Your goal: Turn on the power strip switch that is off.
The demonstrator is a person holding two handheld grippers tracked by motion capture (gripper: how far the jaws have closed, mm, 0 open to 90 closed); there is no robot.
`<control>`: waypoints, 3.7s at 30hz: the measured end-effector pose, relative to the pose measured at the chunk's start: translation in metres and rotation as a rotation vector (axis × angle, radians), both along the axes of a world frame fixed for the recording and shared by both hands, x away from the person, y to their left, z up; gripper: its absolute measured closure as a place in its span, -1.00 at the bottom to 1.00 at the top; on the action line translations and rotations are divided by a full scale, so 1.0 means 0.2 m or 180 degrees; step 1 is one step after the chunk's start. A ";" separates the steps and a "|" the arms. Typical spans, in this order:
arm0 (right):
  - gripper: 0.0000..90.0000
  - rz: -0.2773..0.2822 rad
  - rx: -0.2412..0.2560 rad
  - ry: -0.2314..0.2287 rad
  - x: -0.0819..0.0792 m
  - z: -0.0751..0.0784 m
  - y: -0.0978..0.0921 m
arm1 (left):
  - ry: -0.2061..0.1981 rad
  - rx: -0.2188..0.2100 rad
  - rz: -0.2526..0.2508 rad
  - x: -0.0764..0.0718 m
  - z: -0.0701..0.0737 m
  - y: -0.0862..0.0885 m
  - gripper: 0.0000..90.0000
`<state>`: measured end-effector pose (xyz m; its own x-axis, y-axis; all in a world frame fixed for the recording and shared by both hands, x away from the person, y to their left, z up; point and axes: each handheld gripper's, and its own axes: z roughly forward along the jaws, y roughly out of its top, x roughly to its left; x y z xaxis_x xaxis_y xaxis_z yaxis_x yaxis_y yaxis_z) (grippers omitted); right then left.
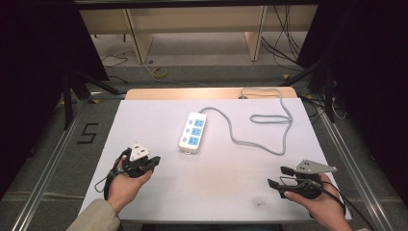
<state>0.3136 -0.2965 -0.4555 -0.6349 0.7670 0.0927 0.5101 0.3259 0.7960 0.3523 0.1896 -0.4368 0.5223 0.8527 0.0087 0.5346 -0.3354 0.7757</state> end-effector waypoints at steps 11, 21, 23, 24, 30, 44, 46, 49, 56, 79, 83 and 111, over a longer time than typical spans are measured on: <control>-0.35 -0.0002 -0.0008 0.0015 0.00 0.00 0.01 | 0.0077 -0.0022 0.0013 0.11 0.02 -0.04 0.99; -0.35 0.0039 0.0000 0.0022 0.00 0.00 0.01 | 0.0122 -0.0060 0.0059 0.17 0.04 -0.05 0.99; -0.35 0.0033 0.0009 0.0025 0.00 -0.01 0.01 | 0.0132 -0.0053 0.0047 0.19 0.05 -0.06 0.99; -0.35 0.0033 0.0009 0.0025 0.00 -0.01 0.01 | 0.0131 -0.0062 0.0052 0.19 0.05 -0.07 0.99; -0.35 0.0026 0.0009 0.0037 0.00 -0.01 0.01 | 0.0103 -0.0041 0.0039 0.23 0.07 -0.10 0.99; -0.36 0.0045 0.0002 0.0038 0.00 -0.01 0.01 | 0.0084 -0.0070 0.0035 0.31 0.08 -0.15 1.00; -0.36 0.0044 -0.0001 0.0036 0.00 -0.01 0.01 | 0.0084 -0.0063 0.0041 0.33 0.09 -0.16 0.99; -0.36 0.0046 -0.0002 0.0034 0.00 -0.01 0.01 | 0.0077 -0.0050 0.0041 0.33 0.09 -0.17 0.99; -0.36 0.0052 -0.0012 0.0036 0.00 -0.01 0.01 | 0.0086 0.0002 0.0037 0.36 0.09 -0.19 0.99; -0.37 0.0061 -0.0051 0.0050 0.00 -0.01 0.01 | 0.0068 0.0017 0.0065 0.45 0.10 -0.26 0.99; -0.37 0.0065 -0.0049 0.0058 0.00 -0.01 0.01 | 0.0077 0.0010 0.0065 0.46 0.09 -0.27 0.99; -0.37 0.0100 -0.0067 0.0065 -0.01 -0.02 0.02 | 0.0066 0.0025 0.0056 0.54 0.08 -0.32 0.99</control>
<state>0.3123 -0.2928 -0.4593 -0.6568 0.7487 0.0899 0.5154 0.3587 0.7783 0.4609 0.1254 -0.4216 0.5074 0.8617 0.0048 0.5564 -0.3319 0.7618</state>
